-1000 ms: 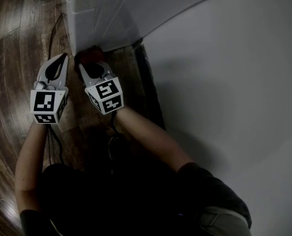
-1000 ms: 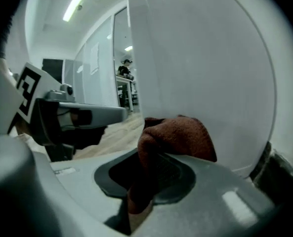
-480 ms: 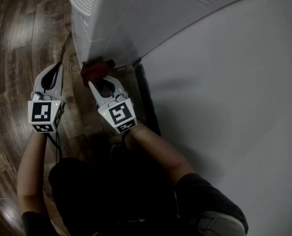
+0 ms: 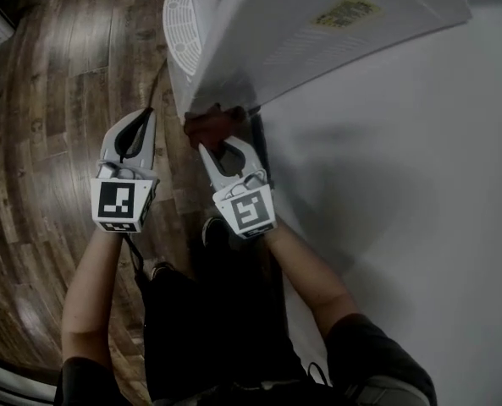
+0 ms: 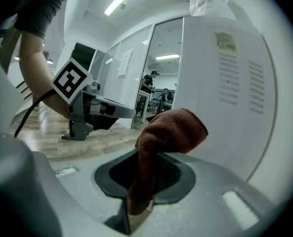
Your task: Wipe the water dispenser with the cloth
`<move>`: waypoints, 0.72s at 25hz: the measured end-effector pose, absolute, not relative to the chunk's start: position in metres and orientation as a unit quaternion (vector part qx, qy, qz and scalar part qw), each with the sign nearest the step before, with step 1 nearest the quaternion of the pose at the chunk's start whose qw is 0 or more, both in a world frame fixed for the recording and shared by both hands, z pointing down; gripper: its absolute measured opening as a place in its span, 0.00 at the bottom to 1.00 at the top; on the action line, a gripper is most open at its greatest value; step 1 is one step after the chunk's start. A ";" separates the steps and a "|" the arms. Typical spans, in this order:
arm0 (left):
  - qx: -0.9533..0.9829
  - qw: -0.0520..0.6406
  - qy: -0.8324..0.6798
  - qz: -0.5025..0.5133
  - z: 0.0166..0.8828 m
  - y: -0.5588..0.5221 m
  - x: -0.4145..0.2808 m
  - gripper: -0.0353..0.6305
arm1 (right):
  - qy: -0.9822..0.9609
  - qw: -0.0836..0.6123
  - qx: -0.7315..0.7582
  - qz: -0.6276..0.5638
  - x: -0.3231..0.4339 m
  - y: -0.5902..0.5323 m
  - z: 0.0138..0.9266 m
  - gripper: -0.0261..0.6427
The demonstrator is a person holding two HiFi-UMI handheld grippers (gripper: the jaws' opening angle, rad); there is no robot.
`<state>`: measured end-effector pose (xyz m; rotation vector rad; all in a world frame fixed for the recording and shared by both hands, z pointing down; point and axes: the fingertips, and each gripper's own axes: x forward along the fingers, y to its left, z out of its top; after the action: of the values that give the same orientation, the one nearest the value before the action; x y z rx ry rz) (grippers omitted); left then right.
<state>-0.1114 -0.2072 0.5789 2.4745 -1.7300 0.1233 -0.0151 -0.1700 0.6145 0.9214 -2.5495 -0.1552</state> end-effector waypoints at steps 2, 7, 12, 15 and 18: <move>0.823 0.054 -0.564 0.040 0.541 -0.197 -0.106 0.08 | -0.913 0.213 0.342 -0.060 -0.014 -0.166 0.574 0.13; 0.833 0.048 -0.552 0.018 0.436 -0.179 -0.097 0.08 | -0.903 0.188 0.385 -0.037 0.000 -0.156 0.474 0.13; 0.830 0.077 -0.552 -0.016 0.338 -0.163 -0.095 0.08 | -0.894 0.157 0.419 -0.013 0.002 -0.137 0.376 0.13; 0.832 0.102 -0.546 -0.010 0.301 -0.149 -0.090 0.08 | -0.888 0.162 0.431 0.000 0.003 -0.122 0.336 0.13; 0.830 0.114 -0.546 -0.011 0.267 -0.140 -0.095 0.08 | -0.880 0.159 0.447 -0.009 0.004 -0.120 0.288 0.13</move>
<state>-0.0949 -0.1402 0.2673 2.4340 -1.5997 -0.0331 0.0042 -0.1201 0.2880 1.2788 -2.5158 -0.0245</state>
